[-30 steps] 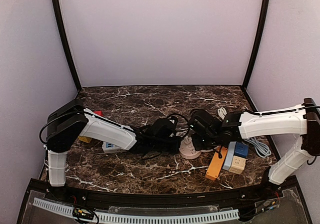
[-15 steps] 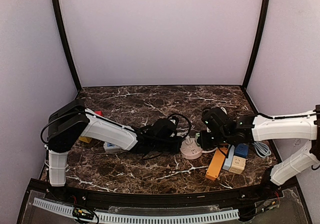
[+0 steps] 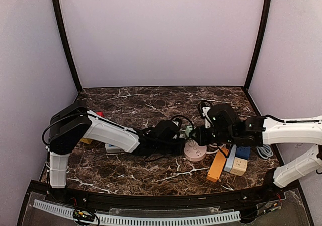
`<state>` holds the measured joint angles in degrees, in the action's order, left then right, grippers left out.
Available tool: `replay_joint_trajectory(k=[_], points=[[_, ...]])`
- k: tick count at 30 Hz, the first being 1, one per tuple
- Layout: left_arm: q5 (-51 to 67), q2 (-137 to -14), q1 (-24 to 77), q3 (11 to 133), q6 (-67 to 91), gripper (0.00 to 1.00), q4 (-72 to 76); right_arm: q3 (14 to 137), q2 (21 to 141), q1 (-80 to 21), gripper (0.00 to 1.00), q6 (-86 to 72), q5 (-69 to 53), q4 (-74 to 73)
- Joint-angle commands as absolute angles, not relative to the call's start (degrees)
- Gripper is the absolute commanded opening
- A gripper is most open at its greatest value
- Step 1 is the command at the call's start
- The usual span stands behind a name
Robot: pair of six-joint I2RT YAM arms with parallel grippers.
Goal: Pull the plug off the socket
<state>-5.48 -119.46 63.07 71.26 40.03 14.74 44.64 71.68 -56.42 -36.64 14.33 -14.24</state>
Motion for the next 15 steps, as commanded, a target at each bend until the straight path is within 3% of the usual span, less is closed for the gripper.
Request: replay_joint_trajectory(k=[1,10,12,15], points=[[-2.5,-122.5,64.3,70.7,39.3,0.01,8.5,47.3,72.2,-58.1,0.0,-33.8,13.7,-8.7],[-2.4,-122.0,64.2,70.7,39.0,0.02,8.7,48.4,73.2,-58.6,0.0,-37.0,18.7,-12.2],[-2.5,-121.1,64.2,70.4,38.7,0.09,9.1,48.6,72.9,-58.6,0.0,-37.4,19.7,-13.3],[-3.0,-118.3,64.2,70.0,37.9,0.31,9.3,48.2,72.0,-58.3,0.0,-37.6,19.9,-14.2]])
